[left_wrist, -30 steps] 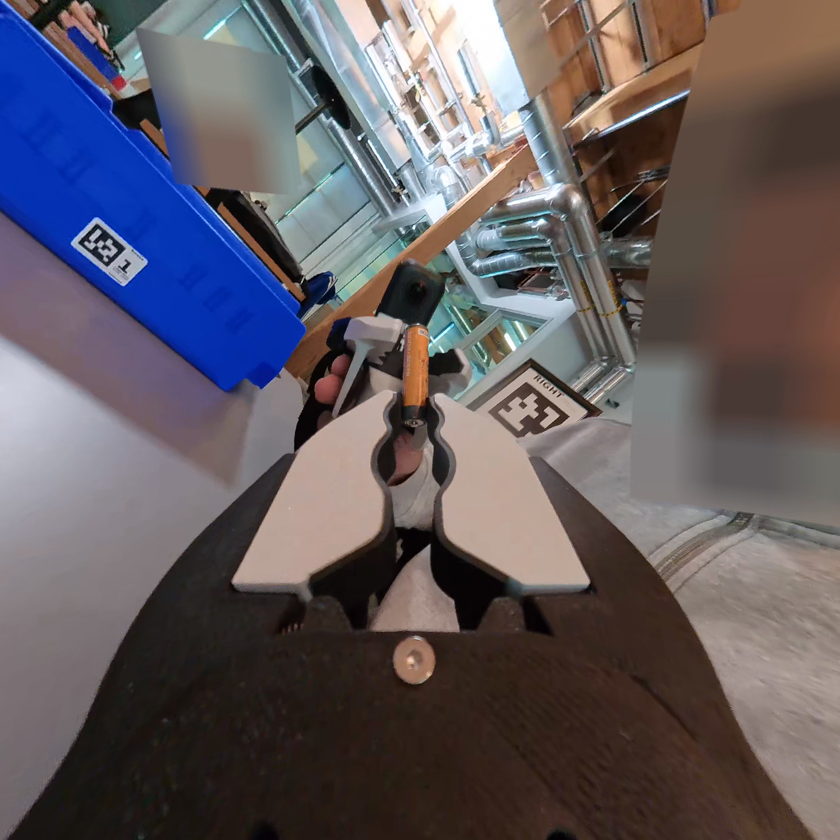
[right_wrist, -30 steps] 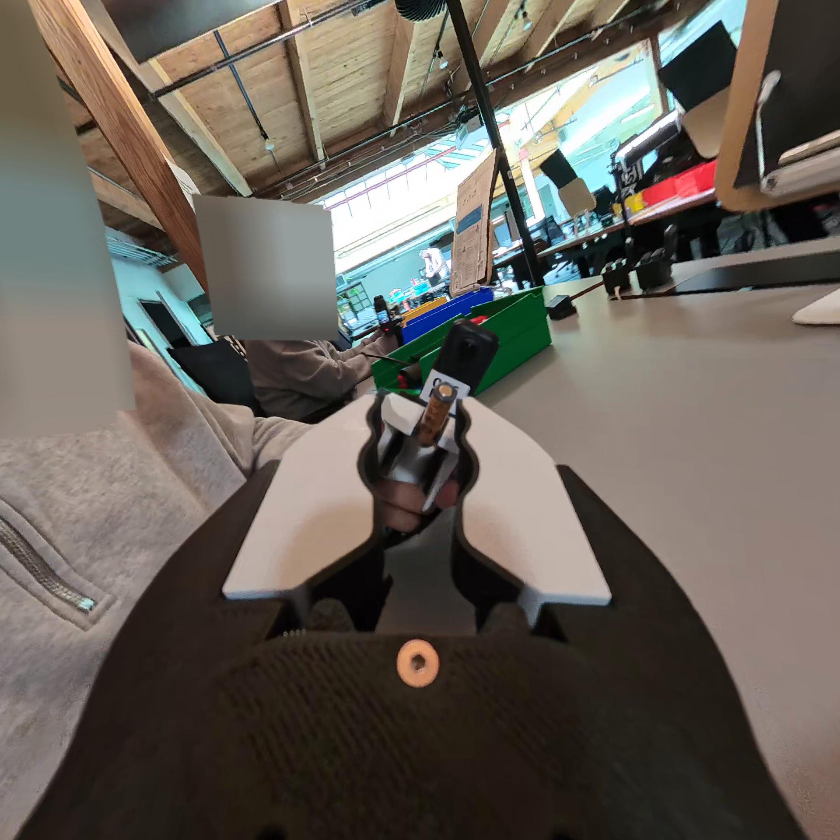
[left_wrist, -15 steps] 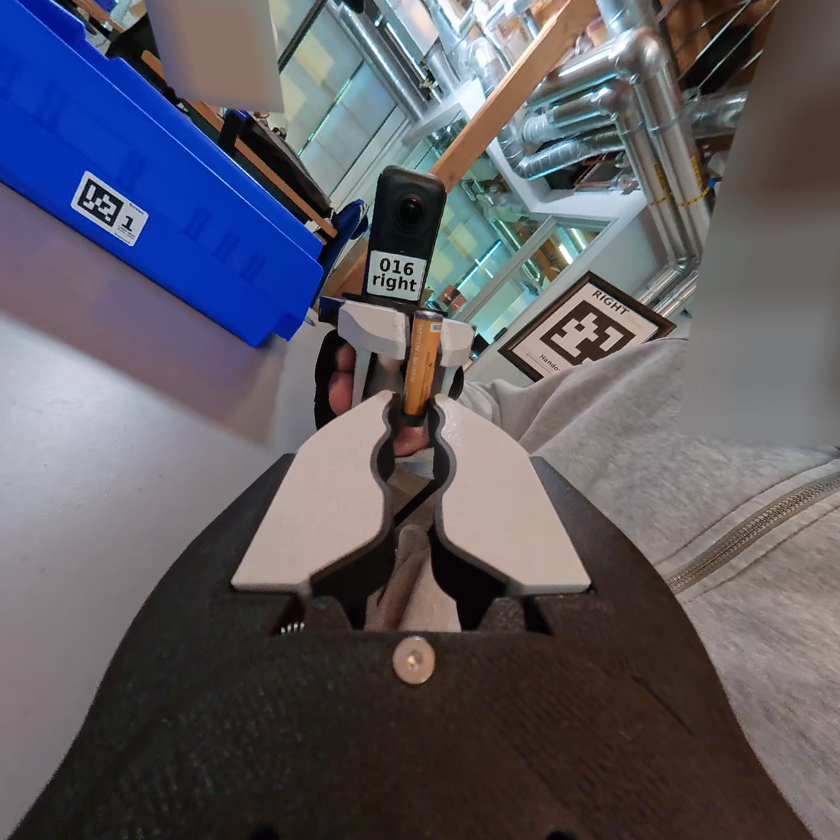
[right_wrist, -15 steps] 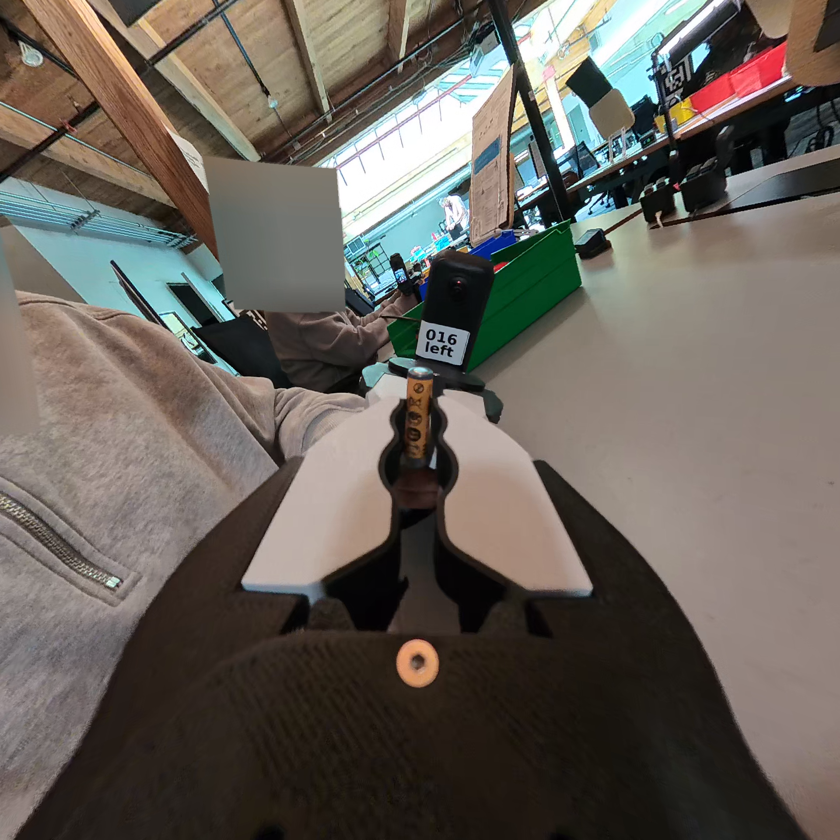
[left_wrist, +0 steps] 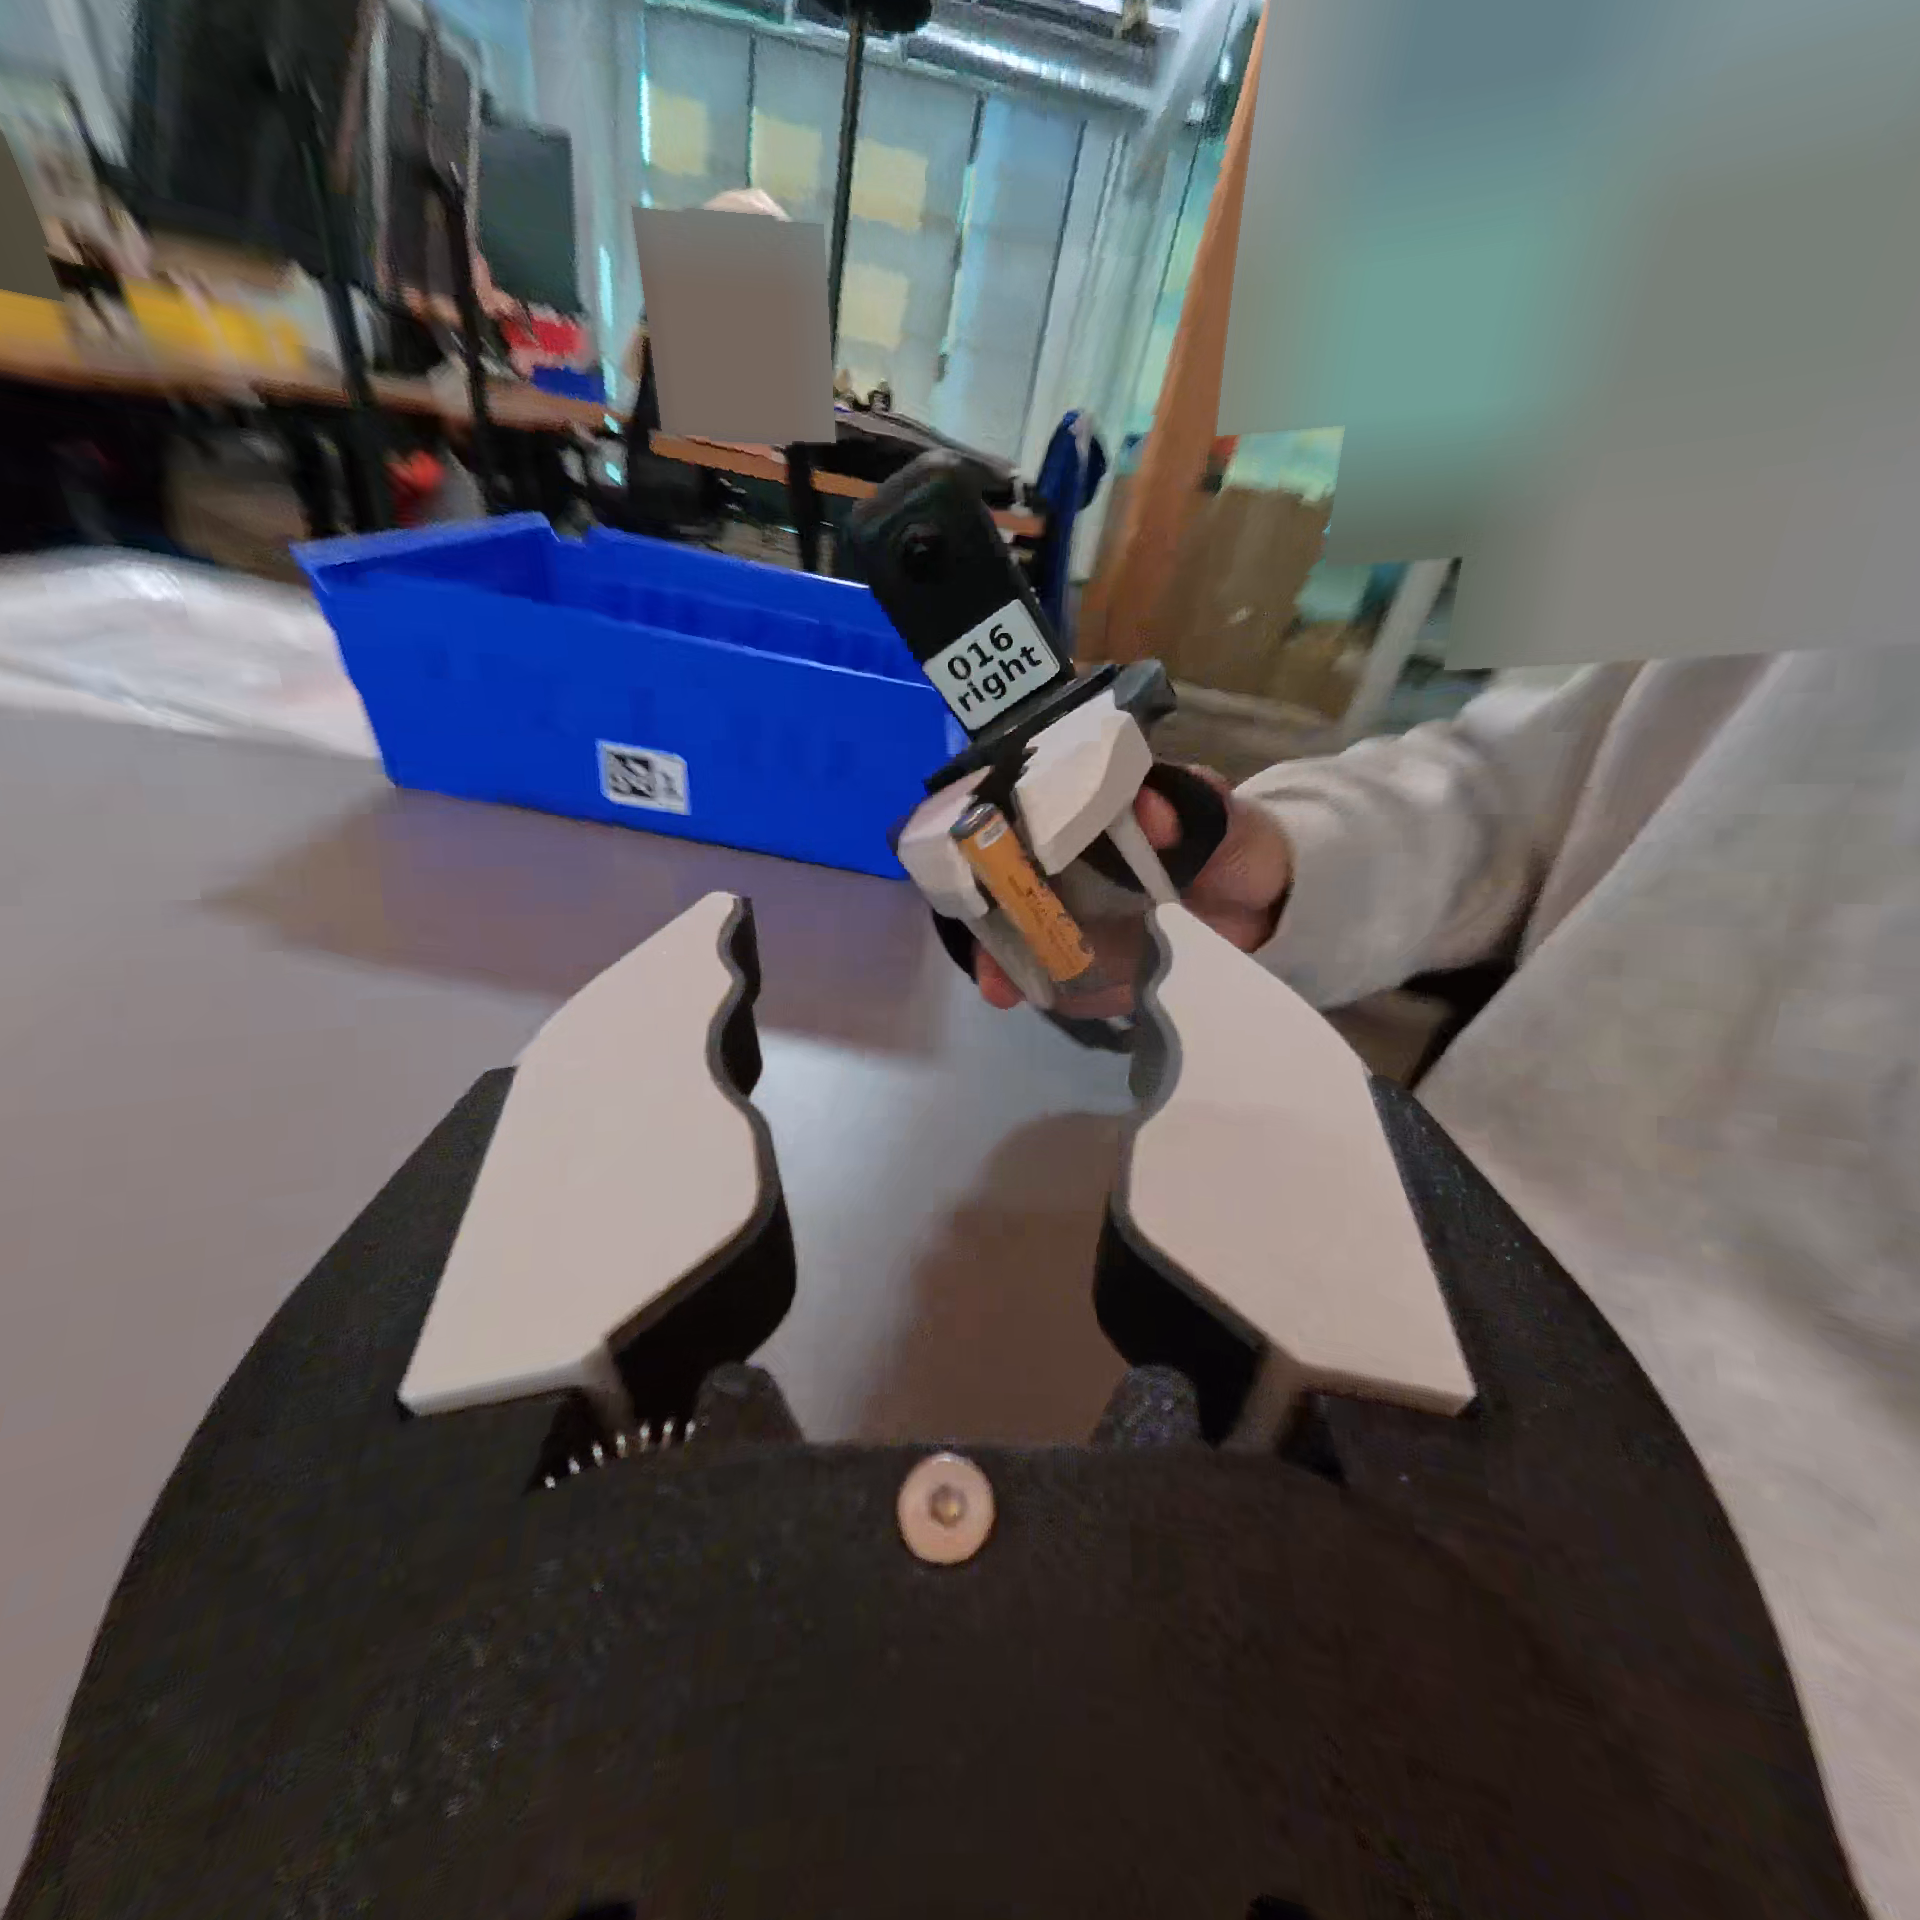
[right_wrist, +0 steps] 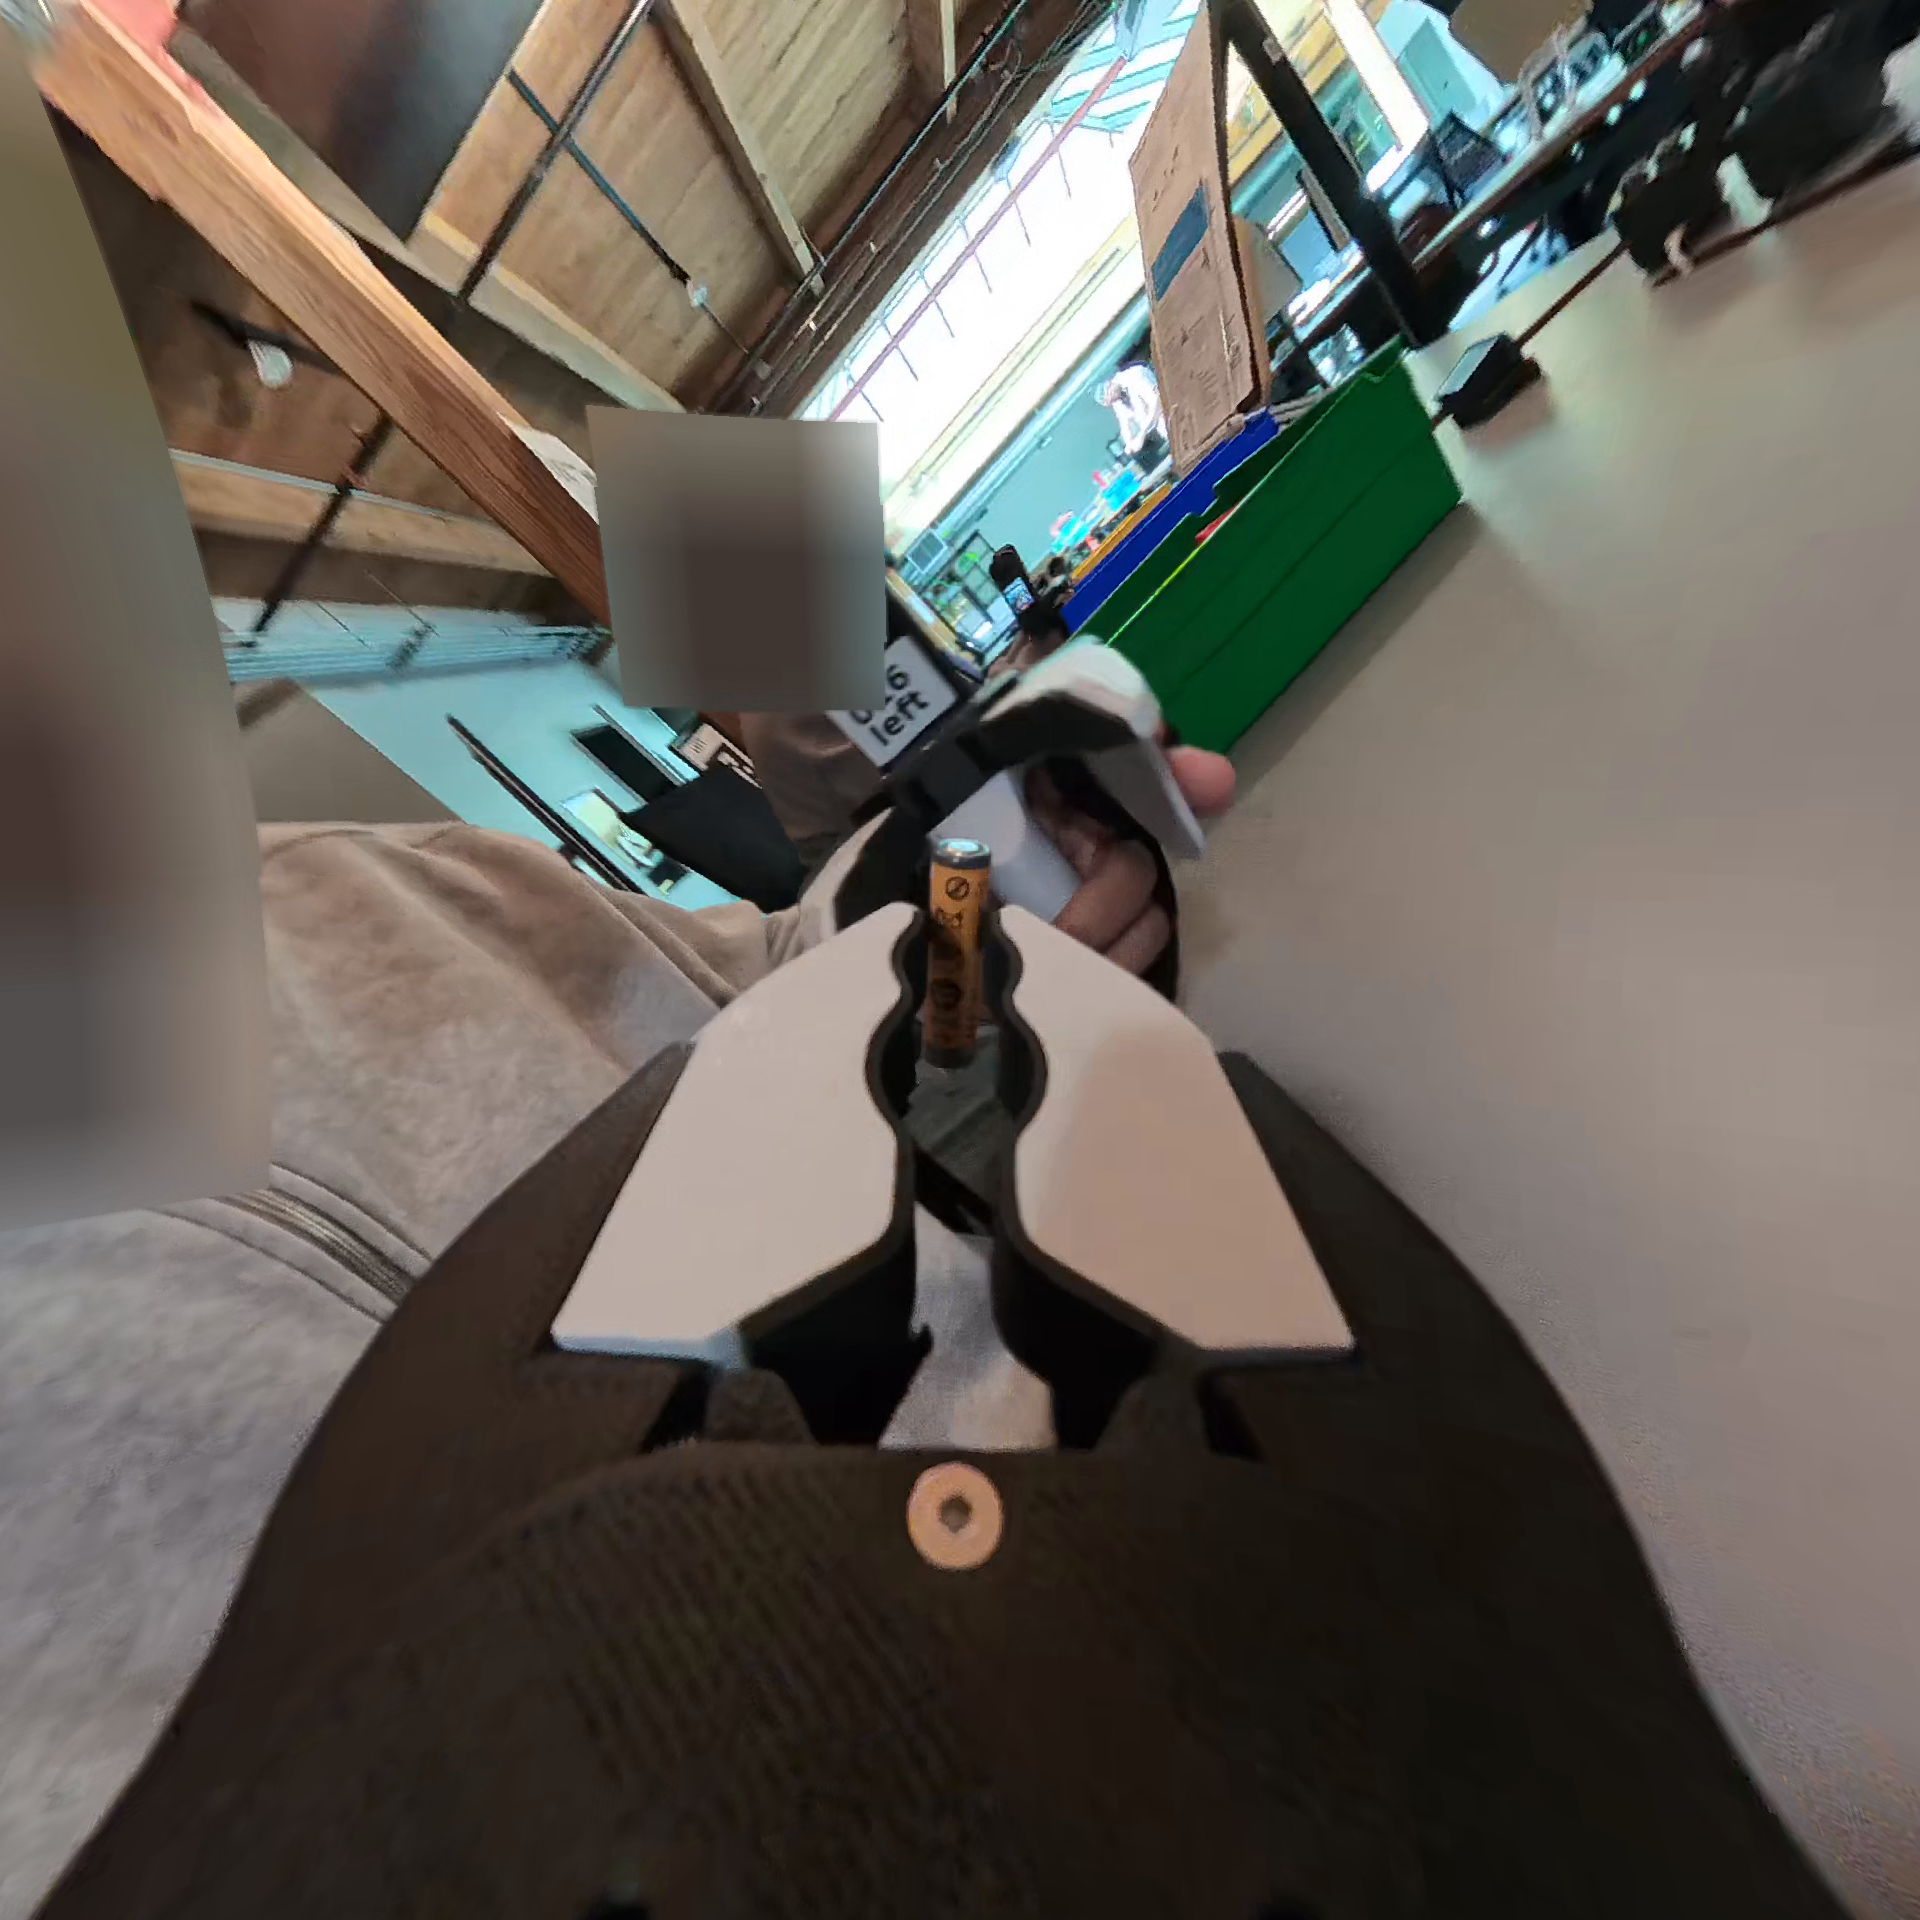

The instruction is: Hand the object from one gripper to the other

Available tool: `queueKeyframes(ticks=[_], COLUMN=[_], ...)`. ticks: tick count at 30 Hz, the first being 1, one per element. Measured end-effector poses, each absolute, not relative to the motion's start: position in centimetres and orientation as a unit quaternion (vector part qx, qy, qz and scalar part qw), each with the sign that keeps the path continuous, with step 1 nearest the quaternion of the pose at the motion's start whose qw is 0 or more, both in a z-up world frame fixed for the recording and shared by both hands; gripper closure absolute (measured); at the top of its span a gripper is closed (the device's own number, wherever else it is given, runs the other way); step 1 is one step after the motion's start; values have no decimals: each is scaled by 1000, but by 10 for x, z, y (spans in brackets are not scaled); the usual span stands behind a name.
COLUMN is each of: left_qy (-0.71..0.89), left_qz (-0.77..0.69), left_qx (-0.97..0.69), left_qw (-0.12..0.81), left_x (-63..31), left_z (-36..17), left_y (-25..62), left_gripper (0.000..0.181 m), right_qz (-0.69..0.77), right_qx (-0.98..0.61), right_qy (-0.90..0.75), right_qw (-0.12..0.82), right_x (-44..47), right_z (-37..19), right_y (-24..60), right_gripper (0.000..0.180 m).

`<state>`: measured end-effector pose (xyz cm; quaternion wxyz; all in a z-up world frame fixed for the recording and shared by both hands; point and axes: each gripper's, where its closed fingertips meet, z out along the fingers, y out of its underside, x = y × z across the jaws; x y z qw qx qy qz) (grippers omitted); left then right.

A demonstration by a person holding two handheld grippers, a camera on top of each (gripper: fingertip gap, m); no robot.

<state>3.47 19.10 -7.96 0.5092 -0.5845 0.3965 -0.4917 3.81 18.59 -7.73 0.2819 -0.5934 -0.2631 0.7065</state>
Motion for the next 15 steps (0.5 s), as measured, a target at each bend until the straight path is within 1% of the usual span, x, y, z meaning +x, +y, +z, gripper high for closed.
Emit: queueKeyframes(ticks=[2, 4, 6, 10, 11, 13, 15], left_qy=[441, 477, 503, 514, 514, 517, 516], left_qz=[-428, -383, -361, -362, -362, -366, -369], left_qx=[-559, -537, -529, -525, -521, -519, -520], left_qw=[557, 580, 580, 574, 577, 574, 572], left_x=[36, 40, 45, 49, 49, 48, 48], left_z=[-75, -76, -83, -87, -85, -83, -82], left_y=[185, 178, 173, 168, 168, 165, 165], left_gripper=[112, 119, 118, 118, 121, 132, 134], right_qz=[720, 732, 743, 753, 756, 763, 770], right_qx=[-598, -598, -597, -598, -597, -595, -592], right_qy=[-241, -225, -215, -204, -200, -190, -178], right_qw=[255, 234, 214, 184, 179, 167, 158], right_x=[36, 33, 31, 28, 27, 27, 27], right_z=[-80, -80, -79, -80, -80, -79, -79], right_y=[185, 183, 180, 175, 174, 174, 174], right_gripper=[169, 169, 170, 169, 169, 169, 169])
